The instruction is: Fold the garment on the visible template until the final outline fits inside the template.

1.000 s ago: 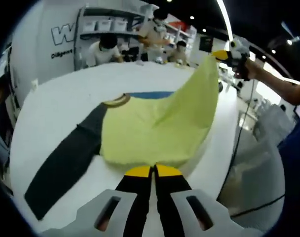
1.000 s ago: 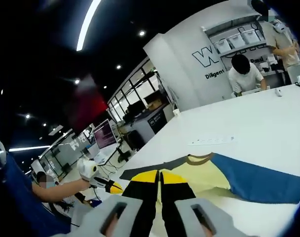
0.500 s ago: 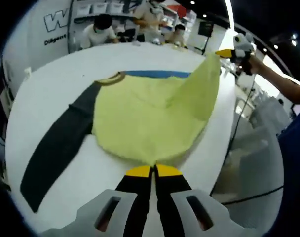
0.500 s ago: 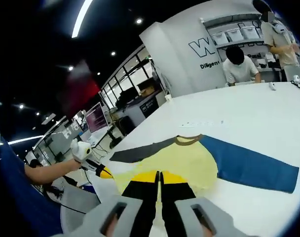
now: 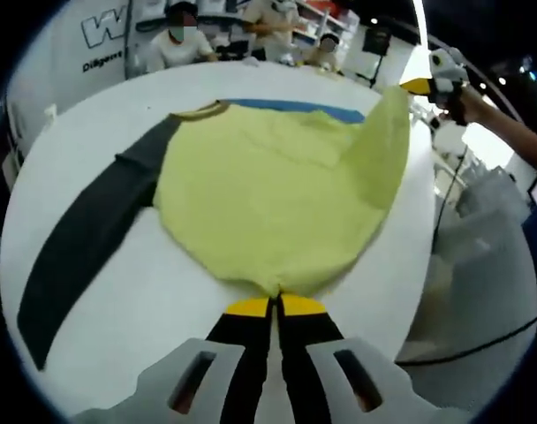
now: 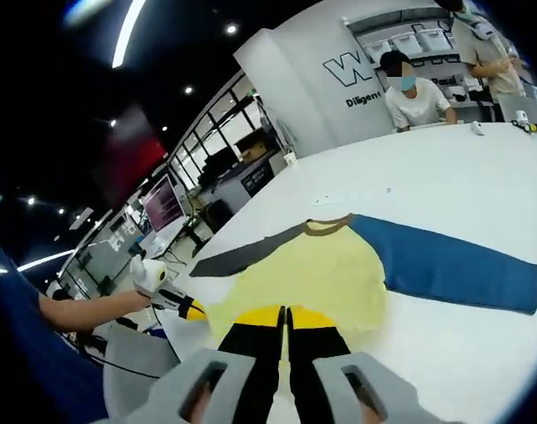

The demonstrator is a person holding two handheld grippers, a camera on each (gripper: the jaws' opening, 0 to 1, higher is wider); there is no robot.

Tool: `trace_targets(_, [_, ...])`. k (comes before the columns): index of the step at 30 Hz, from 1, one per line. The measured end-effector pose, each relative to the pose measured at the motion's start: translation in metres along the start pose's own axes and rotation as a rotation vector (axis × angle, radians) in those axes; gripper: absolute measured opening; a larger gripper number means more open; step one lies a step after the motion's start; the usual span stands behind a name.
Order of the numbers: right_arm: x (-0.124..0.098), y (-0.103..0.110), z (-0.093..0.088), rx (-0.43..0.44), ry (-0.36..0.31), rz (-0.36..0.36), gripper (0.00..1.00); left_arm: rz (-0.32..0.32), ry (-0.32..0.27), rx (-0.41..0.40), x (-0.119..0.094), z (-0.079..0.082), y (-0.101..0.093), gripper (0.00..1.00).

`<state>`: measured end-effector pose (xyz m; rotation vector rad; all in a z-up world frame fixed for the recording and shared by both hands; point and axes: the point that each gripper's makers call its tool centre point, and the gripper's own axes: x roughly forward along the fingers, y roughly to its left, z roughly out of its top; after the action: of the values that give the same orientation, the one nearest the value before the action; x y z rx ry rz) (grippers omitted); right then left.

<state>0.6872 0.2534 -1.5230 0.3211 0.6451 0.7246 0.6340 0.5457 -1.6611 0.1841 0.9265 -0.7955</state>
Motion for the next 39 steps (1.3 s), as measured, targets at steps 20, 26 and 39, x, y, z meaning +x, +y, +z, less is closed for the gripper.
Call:
trace_targets(20, [-0.001, 0.002, 0.004, -0.002, -0.005, 0.002, 0.00, 0.029, -0.019, 0.136, 0.019, -0.006, -0.009, 0.22])
trace_targets(26, [-0.005, 0.000, 0.003, 0.001, -0.013, -0.002, 0.00, 0.030, 0.007, 0.146, 0.022, -0.005, -0.014, 0.10])
trace_targets(39, [-0.015, 0.010, 0.007, 0.002, -0.027, 0.019, 0.00, -0.004, 0.043, 0.077, 0.002, -0.007, -0.018, 0.02])
